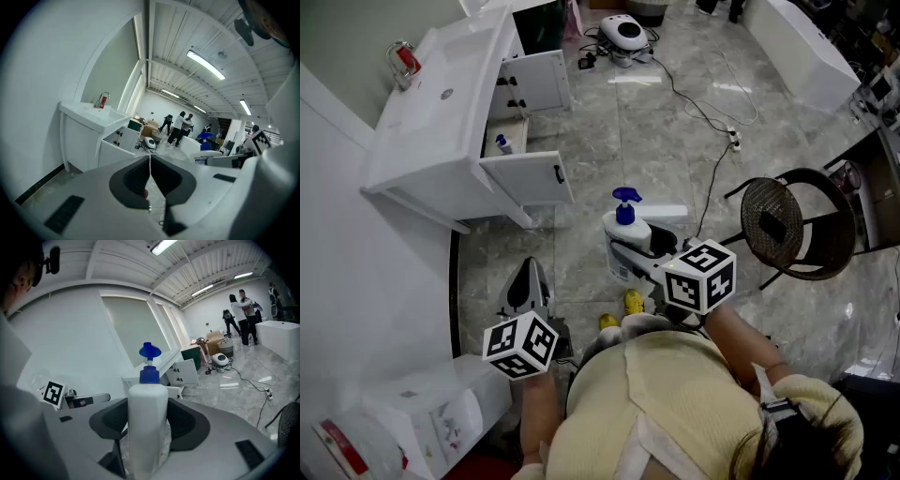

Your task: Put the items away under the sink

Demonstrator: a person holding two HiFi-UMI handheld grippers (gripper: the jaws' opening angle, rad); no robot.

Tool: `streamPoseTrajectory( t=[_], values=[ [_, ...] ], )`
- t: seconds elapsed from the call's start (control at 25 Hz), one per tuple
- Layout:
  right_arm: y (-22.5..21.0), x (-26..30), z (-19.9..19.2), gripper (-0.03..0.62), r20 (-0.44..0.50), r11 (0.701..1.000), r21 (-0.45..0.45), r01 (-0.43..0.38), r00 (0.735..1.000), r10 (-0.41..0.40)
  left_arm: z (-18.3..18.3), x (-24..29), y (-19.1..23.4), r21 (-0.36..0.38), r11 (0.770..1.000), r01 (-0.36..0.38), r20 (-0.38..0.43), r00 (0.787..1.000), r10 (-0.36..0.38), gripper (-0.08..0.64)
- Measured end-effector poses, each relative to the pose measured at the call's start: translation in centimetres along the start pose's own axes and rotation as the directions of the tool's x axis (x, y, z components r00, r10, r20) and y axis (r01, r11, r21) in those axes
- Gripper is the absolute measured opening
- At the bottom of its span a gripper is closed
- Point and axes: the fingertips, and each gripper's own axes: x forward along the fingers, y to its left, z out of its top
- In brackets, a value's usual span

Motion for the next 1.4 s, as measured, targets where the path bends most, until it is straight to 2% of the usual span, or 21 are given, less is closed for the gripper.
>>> streamPoseTrajectory(
  t=[0.6, 1.4],
  values=[
    [-3.9, -0.1, 0.9, 0.258, -0.017, 1.0, 0.023, -0.008, 1.0, 0.008, -0.3, 2.9, -2.5, -0.019, 1.0, -0.001, -0.014, 1.0, 0.001, 0.043],
    [-10.9, 2.6, 4.0, 0.258, -0.057, 0.997, 0.031, -0.071, 0.996, 0.073, 0.7, 9.6, -5.4, -0.032, 0.997, -0.075, -0.031, 0.997, 0.074, 0.041]
  ],
)
